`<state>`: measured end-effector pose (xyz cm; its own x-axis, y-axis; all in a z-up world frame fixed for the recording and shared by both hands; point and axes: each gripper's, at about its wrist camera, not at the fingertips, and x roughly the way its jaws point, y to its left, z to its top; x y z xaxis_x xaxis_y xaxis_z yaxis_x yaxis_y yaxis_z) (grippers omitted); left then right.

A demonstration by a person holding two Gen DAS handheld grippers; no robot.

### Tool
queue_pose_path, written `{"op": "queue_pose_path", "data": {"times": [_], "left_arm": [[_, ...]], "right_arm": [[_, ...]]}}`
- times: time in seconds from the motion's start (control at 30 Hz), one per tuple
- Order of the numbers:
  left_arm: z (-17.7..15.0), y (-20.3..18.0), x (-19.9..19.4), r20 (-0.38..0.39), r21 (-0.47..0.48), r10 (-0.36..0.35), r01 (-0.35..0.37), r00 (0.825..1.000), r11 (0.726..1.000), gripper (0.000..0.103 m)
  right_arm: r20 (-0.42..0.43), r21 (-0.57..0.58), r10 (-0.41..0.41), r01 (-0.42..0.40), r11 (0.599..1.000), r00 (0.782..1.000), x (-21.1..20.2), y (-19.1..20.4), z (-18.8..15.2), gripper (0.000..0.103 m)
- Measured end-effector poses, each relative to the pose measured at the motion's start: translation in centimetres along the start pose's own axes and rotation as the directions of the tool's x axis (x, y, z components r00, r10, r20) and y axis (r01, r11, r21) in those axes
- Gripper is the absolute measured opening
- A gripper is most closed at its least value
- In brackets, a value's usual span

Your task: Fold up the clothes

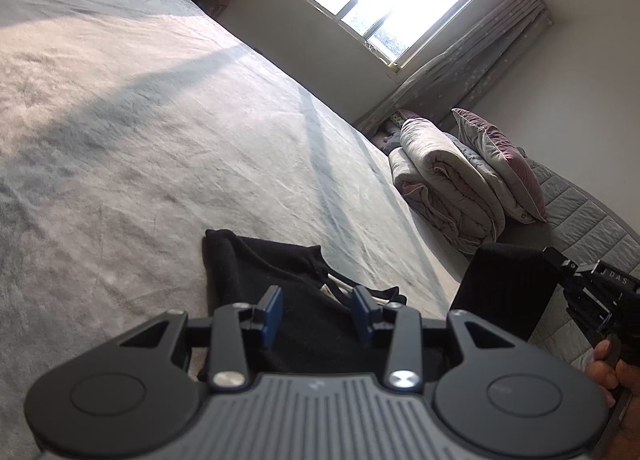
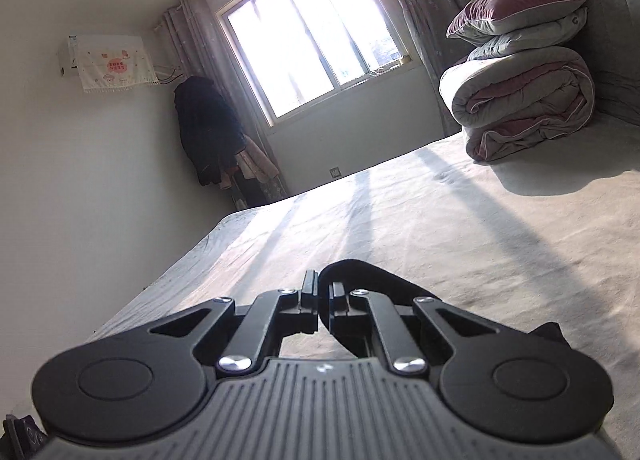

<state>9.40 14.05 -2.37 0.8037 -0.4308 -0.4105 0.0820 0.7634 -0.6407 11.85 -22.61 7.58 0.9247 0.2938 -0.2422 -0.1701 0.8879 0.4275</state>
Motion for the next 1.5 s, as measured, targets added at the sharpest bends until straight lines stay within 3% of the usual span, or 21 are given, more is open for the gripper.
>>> {"op": "queue_pose_path", "data": {"times": [0.17, 0.37, 0.47, 0.57, 0.63, 0.77, 0.87, 1.07, 1.2, 1.27, 1.33, 1.37, 1.4, 1.43, 1.5], "left_arm": [[-0.1, -0.2, 0.3, -0.025, -0.006, -0.032, 0.032, 0.999, 0.999, 0.039], [-0.8, -0.9, 1.2, -0.084, 0.014, -0.043, 0.045, 0.996, 0.999, 0.039], [-1.2, -0.9, 1.8, -0.123, -0.004, -0.053, 0.053, 0.991, 0.999, 0.039], [-1.7, -0.5, 2.6, -0.173, -0.065, -0.106, 0.096, 0.979, 0.993, 0.042], [-2.0, -0.2, 3.2, -0.2, -0.113, -0.138, 0.117, 0.97, 0.987, 0.044], [-2.2, 1.0, 4.5, -0.231, -0.23, -0.19, 0.137, 0.954, 0.964, 0.059], [-2.4, 2.1, 5.3, -0.241, -0.313, -0.224, 0.143, 0.944, 0.939, 0.067], [-2.7, 3.8, 6.2, -0.242, -0.46, -0.341, 0.202, 0.908, 0.864, 0.085], [-3.0, 3.4, 6.4, -0.24, -0.458, -0.329, 0.192, 0.913, 0.868, 0.085], [-3.1, 2.9, 6.2, -0.237, -0.427, -0.294, 0.173, 0.926, 0.888, 0.08], [-2.9, 2.0, 6.1, -0.254, -0.34, -0.203, 0.109, 0.946, 0.934, 0.057], [-2.9, 1.5, 6.2, -0.261, -0.289, -0.156, 0.077, 0.953, 0.954, 0.051], [-2.9, 0.9, 6.3, -0.264, -0.238, -0.113, 0.049, 0.958, 0.97, 0.037], [-2.9, 0.3, 6.3, -0.264, -0.186, -0.07, 0.021, 0.962, 0.982, 0.02], [-2.8, -0.9, 6.4, -0.248, -0.091, -0.008, -0.015, 0.969, 0.996, 0.005]], "right_arm": [[-0.154, -0.066, 0.025, -0.035, 0.997, 0.988, 2.2, 1.9, -5.2, 0.006], [-0.345, -0.111, 0.013, -0.054, 0.992, 0.939, 3.2, 2.5, -11.8, 0.006], [-0.403, -0.096, 0.031, -0.076, 0.992, 0.915, 2.8, 2.4, -13.7, 0.015], [-0.404, -0.042, 0.072, -0.097, 0.994, 0.912, 2.1, 1.9, -14.2, 0.021], [-0.388, 0.005, 0.104, -0.11, 0.994, 0.916, 1.6, 1.4, -14.2, 0.037], [-0.351, 0.069, 0.139, -0.123, 0.99, 0.926, 1.6, 0.9, -14.0, 0.042], [-0.334, 0.046, 0.141, -0.133, 0.99, 0.932, 2.4, 1.9, -14.1, 0.044], [-0.418, -0.148, 0.25, -0.337, 0.93, 0.873, 2.6, 6.5, -15.0, 0.045], [-0.48, -0.213, 0.237, -0.374, 0.903, 0.844, 2.7, 7.6, -15.7, 0.045], [-0.482, -0.228, 0.202, -0.345, 0.91, 0.853, 2.2, 7.3, -15.2, 0.045], [-0.482, -0.243, 0.167, -0.314, 0.918, 0.86, 1.8, 7.0, -14.6, 0.045], [-0.481, -0.251, 0.149, -0.299, 0.921, 0.864, 1.6, 6.8, -14.3, 0.045], [-0.481, -0.259, 0.131, -0.283, 0.924, 0.867, 1.4, 6.6, -14.0, 0.045], [-0.469, -0.255, 0.096, -0.239, 0.937, 0.878, 1.0, 5.8, -13.4, 0.045], [-0.44, -0.236, 0.035, -0.154, 0.96, 0.897, 0.1, 3.9, -12.1, 0.045]]}}
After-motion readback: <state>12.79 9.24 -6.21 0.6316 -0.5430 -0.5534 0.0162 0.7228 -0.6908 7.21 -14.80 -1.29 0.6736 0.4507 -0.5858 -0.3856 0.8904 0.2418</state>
